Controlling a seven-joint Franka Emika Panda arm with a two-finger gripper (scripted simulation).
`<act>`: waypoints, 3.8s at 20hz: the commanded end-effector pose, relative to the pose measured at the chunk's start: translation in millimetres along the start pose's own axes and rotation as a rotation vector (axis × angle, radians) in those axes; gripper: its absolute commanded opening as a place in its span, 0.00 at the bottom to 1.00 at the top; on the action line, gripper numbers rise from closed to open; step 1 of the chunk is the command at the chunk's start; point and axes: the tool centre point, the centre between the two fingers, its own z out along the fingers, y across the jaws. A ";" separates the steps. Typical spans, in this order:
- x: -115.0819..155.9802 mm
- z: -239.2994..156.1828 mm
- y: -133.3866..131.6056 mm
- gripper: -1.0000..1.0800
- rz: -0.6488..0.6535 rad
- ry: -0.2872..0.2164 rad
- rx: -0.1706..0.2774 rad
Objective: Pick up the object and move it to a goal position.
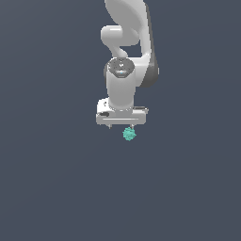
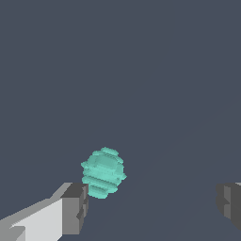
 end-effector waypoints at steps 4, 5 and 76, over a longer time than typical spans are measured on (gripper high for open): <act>-0.6 3.2 4.5 0.96 0.001 -0.005 -0.003; -1.2 5.7 8.0 0.96 0.001 -0.009 -0.005; -37.3 72.2 -46.8 0.96 -1.258 0.037 -0.028</act>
